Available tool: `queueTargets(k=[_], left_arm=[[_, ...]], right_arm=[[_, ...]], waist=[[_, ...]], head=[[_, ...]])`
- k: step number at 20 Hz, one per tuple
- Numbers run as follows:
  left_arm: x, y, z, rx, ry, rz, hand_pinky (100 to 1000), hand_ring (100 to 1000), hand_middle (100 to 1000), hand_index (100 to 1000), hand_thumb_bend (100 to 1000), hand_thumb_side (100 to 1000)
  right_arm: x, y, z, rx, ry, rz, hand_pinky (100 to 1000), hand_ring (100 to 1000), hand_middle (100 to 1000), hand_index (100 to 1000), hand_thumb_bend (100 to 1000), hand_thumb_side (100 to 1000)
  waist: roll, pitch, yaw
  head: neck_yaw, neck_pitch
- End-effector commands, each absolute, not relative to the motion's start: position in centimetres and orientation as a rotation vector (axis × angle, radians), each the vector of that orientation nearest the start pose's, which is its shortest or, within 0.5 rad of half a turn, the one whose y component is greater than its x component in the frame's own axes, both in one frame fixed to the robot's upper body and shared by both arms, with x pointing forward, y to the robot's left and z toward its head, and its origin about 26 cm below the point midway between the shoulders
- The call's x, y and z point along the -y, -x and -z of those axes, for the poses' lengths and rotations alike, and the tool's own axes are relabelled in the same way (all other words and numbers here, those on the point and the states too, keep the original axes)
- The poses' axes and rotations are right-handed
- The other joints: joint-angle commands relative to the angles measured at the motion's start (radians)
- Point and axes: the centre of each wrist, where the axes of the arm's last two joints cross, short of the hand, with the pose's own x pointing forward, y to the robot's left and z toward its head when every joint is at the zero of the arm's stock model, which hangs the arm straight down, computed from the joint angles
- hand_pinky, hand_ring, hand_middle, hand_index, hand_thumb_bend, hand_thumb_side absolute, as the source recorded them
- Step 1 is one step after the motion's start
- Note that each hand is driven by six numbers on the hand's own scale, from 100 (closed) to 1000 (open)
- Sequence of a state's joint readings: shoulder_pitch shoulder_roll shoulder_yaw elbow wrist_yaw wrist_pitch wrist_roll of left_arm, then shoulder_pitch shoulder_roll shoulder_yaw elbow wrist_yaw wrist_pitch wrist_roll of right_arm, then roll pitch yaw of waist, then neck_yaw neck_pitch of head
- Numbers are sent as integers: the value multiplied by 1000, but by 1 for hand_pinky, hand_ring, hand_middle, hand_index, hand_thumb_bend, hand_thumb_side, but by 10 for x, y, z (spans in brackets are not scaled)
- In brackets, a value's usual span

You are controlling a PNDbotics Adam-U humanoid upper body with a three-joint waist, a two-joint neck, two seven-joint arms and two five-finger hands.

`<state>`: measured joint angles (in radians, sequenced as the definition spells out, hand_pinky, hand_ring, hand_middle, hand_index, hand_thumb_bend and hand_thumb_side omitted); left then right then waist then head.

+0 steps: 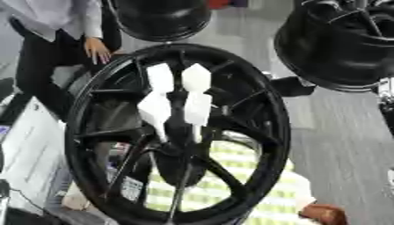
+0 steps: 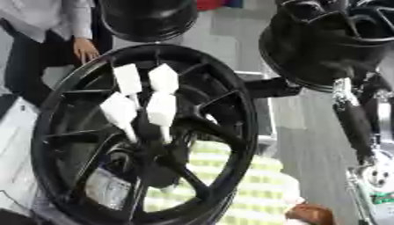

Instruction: Pull the pin out of the wheel hub.

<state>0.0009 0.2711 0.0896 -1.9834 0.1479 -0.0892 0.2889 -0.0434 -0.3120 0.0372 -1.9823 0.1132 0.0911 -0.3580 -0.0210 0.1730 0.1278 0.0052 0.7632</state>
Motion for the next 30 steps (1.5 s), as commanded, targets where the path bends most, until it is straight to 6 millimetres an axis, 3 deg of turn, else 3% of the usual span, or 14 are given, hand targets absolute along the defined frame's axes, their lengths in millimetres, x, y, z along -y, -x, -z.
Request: queueTargets(k=[1, 5, 8, 13, 17, 24, 30], left_arm=[[-303, -259, -124, 2105, -288, -162, 832, 739, 774, 841, 123, 907], [-303, -259, -124, 2105, -288, -162, 832, 739, 774, 841, 123, 907], [-304, -259, -124, 2102, -291, -158, 831, 740, 774, 841, 123, 907], [-306, -258, -124, 2098, -301, -146, 832, 740, 774, 841, 122, 908], [-307, -258, -124, 2093, -308, -130, 831, 741, 774, 841, 122, 909], [-306, -258, -124, 2091, -301, -112, 831, 742, 775, 841, 122, 910], [-304, -259, -126, 2094, -281, -86, 831, 743, 775, 840, 123, 911]], right_arm=[[276, -269, -132, 2001, 534, -63, 786, 827, 760, 795, 100, 688], [279, -270, -135, 2012, 551, -97, 790, 832, 764, 801, 100, 671], [293, -274, -154, 2060, 630, -271, 818, 845, 775, 816, 100, 639], [324, -282, -214, 2098, 841, -751, 868, 853, 779, 823, 100, 634], [337, -282, -269, 2021, 986, -1084, 904, 858, 781, 828, 100, 539], [327, -279, -332, 1898, 1030, -1369, 937, 867, 782, 835, 100, 499], [300, -282, -351, 1797, 979, -1611, 959, 881, 789, 840, 100, 457]], waist=[[1, -11, 0], [1, -11, 1], [-3, -13, 0], [-12, -16, -2], [-22, -17, -2], [-34, -19, 10], [-45, -15, 30]], head=[[-2, -11], [1, -9], [-3, -5], [-5, -3], [-9, -1], [-20, -8], [-44, -23]])
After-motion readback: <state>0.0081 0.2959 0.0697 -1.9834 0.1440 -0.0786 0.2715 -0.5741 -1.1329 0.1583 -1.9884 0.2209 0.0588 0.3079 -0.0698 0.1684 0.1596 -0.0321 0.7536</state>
